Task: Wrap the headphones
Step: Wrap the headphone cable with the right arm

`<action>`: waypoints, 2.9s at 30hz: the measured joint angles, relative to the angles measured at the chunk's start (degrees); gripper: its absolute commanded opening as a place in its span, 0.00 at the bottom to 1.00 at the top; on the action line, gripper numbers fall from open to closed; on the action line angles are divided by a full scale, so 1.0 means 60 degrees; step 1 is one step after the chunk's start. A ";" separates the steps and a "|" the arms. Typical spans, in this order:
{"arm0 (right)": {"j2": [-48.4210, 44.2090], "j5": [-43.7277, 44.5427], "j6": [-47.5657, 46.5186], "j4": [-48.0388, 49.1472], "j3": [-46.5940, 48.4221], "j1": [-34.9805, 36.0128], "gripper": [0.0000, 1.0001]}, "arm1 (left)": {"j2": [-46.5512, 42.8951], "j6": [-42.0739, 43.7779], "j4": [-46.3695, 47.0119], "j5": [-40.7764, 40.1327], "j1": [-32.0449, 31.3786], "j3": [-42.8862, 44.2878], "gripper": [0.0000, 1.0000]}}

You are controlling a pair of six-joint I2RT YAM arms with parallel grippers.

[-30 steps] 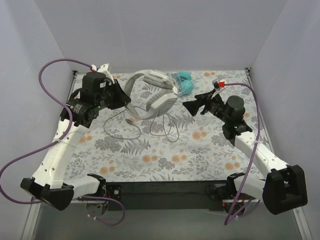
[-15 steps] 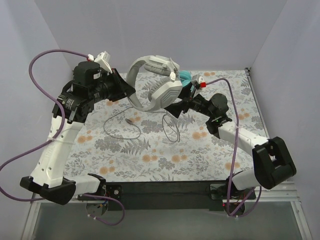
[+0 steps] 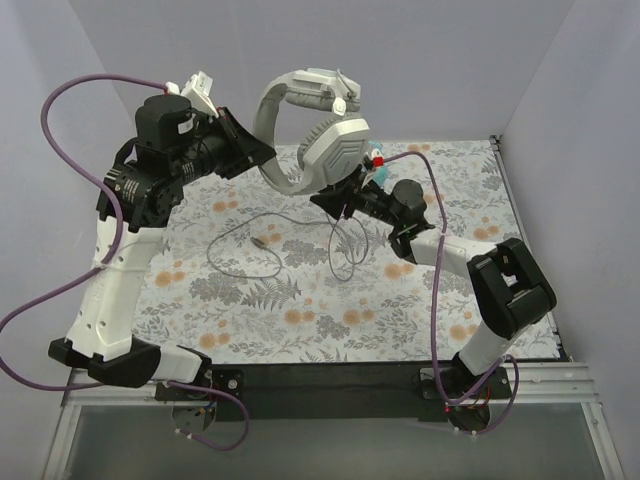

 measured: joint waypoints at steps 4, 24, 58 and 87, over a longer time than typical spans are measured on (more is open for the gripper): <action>-0.0273 0.0379 0.0353 0.0058 -0.0029 -0.0393 0.10 | 0.0248 -0.0313 0.0018 -0.0051 0.0000 0.0812 0.00; -0.3096 0.2943 -0.0390 -0.3676 -0.1093 0.2397 0.12 | -0.0470 -0.2047 0.2240 -0.2320 -0.0011 -0.1297 0.00; -0.1785 0.9599 -0.1541 -1.2812 0.2404 0.5249 0.03 | 0.1049 0.0699 0.2484 -1.0477 -0.2215 -0.4943 0.00; -0.4790 1.2211 -0.2229 -1.4324 0.2025 0.5289 0.07 | 0.1876 0.0954 0.2080 -1.1755 -0.4707 -0.5067 0.00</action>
